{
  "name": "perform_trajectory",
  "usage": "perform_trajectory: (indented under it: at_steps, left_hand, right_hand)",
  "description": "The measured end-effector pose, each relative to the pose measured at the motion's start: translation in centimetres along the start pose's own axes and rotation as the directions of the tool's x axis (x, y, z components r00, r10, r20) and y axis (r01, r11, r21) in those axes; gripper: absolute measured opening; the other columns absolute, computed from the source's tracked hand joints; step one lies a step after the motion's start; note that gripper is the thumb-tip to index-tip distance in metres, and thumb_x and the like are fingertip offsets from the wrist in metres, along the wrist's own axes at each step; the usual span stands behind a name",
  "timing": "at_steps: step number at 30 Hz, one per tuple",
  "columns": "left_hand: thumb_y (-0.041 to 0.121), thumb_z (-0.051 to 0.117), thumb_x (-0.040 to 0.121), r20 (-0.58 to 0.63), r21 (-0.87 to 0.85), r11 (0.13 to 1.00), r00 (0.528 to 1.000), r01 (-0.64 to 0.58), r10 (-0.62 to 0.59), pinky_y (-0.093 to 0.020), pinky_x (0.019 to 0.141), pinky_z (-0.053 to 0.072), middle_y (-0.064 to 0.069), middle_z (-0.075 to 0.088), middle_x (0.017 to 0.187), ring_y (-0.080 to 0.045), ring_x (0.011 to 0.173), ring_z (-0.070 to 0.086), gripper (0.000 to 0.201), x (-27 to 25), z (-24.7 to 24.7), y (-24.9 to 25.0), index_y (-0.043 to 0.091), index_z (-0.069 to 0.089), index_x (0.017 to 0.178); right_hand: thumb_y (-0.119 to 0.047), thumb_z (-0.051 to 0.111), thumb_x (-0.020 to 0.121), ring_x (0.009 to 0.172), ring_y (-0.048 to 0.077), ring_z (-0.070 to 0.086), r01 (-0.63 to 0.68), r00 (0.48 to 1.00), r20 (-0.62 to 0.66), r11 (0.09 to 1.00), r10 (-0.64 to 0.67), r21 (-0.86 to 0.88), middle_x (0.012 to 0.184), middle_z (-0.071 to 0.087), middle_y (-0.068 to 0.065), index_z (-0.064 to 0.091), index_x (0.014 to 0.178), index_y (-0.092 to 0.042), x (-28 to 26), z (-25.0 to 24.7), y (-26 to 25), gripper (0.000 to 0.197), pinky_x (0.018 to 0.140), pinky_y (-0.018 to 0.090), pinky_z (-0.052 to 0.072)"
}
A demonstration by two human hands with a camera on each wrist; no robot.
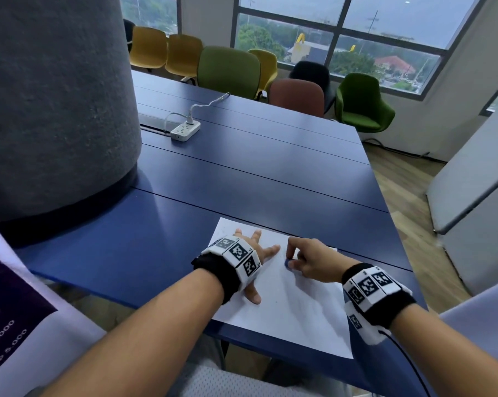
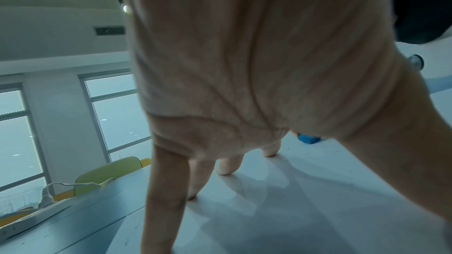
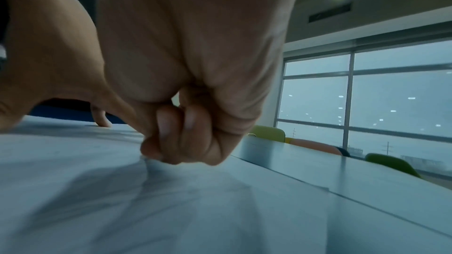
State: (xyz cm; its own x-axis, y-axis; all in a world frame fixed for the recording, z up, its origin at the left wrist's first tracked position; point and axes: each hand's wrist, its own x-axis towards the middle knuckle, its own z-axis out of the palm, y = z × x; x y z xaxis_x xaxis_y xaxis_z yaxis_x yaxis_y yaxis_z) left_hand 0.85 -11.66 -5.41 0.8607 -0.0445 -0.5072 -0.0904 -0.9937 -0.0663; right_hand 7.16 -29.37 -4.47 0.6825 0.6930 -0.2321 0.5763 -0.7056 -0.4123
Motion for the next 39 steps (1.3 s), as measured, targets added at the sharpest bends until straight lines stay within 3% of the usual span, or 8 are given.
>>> perform_trajectory:
  at_steps: [4,9,13,18,22,26,31,39]
  left_hand:
    - [0.064,0.084,0.056,0.005,-0.001,1.000,1.000,0.015,-0.015,-0.064,0.114,0.021,-0.008,-0.017,0.163,-0.052,0.145,-0.004,0.136,0.2,0.1,0.0,0.050,-0.014,0.149]
    - [0.067,0.082,0.056,-0.015,0.021,1.000,1.000,0.008,-0.008,-0.062,0.114,0.023,-0.009,-0.016,0.163,-0.053,0.145,-0.002,0.136,0.5,0.3,0.0,0.049,-0.015,0.149]
    - [0.067,0.083,0.053,-0.028,0.016,1.000,1.000,0.008,-0.008,-0.062,0.113,0.024,-0.011,-0.015,0.163,-0.055,0.144,0.000,0.138,0.5,0.5,0.0,0.048,-0.013,0.150]
    - [0.067,0.084,0.052,-0.051,0.004,1.000,0.999,-0.008,0.008,-0.062,0.113,0.025,-0.011,-0.014,0.163,-0.055,0.144,0.001,0.138,0.7,0.7,-0.2,0.049,-0.012,0.150]
    - [0.068,0.083,0.053,-0.038,0.015,1.000,0.999,0.008,-0.007,-0.062,0.114,0.023,-0.011,-0.015,0.163,-0.055,0.144,0.000,0.138,0.5,0.5,0.0,0.048,-0.013,0.150]
    - [0.067,0.082,0.055,-0.049,0.014,1.000,0.999,0.002,-0.001,-0.062,0.113,0.021,-0.011,-0.015,0.163,-0.054,0.144,-0.001,0.136,0.6,0.7,-0.1,0.048,-0.014,0.150]
    - [0.067,0.082,0.055,-0.037,0.009,1.000,0.999,0.008,-0.008,-0.062,0.113,0.021,-0.011,-0.015,0.163,-0.054,0.144,0.000,0.136,0.4,0.5,0.0,0.047,-0.013,0.151]
    - [0.065,0.083,0.056,-0.031,0.002,1.000,0.999,0.009,-0.008,-0.063,0.113,0.022,-0.010,-0.016,0.163,-0.054,0.144,-0.002,0.136,0.4,0.5,0.0,0.047,-0.013,0.151]
  right_hand:
    - [-0.022,0.060,0.089,0.052,0.009,0.049,0.050,0.959,0.276,0.998,-0.058,0.036,0.064,0.061,-0.002,0.055,0.089,-0.021,-1.3,0.2,-0.2,0.006,0.061,0.026,0.046]
    - [-0.023,0.060,0.089,0.053,0.014,0.047,0.041,0.998,0.048,0.999,-0.042,0.020,0.059,0.054,-0.006,0.051,0.085,-0.023,-0.9,0.4,0.0,0.010,0.060,0.035,0.047]
    - [-0.020,0.058,0.091,0.055,0.010,0.048,0.081,0.942,0.323,0.996,-0.087,0.034,0.063,0.057,-0.004,0.052,0.088,-0.025,-2.0,0.3,-0.6,0.008,0.061,0.024,0.043]
    - [-0.025,0.059,0.089,0.065,0.015,0.048,0.068,0.996,0.061,0.995,-0.064,-0.073,0.073,0.061,0.000,0.050,0.086,-0.027,-1.6,0.7,-0.3,0.010,0.068,0.034,0.045]
    - [-0.020,0.060,0.088,0.057,0.011,0.044,0.119,0.950,0.292,0.993,-0.114,0.001,0.070,0.060,0.005,0.054,0.089,-0.024,-2.6,0.7,-0.8,0.007,0.062,0.027,0.044]
    - [-0.025,0.057,0.089,0.066,0.017,0.052,0.081,0.995,0.072,0.994,-0.075,-0.074,0.077,0.066,0.000,0.049,0.087,-0.029,-2.3,1.1,-0.3,0.010,0.069,0.035,0.049]
    - [-0.018,0.058,0.090,0.058,0.007,0.045,0.126,0.933,0.329,0.989,-0.143,0.072,0.076,0.063,0.004,0.056,0.089,-0.023,-4.1,1.0,-1.0,0.006,0.063,0.019,0.042]
    - [-0.020,0.056,0.090,0.066,0.018,0.053,0.108,0.953,0.272,0.988,-0.134,0.108,0.082,0.068,0.005,0.055,0.089,-0.028,-4.5,1.8,-0.2,0.008,0.070,0.030,0.050]
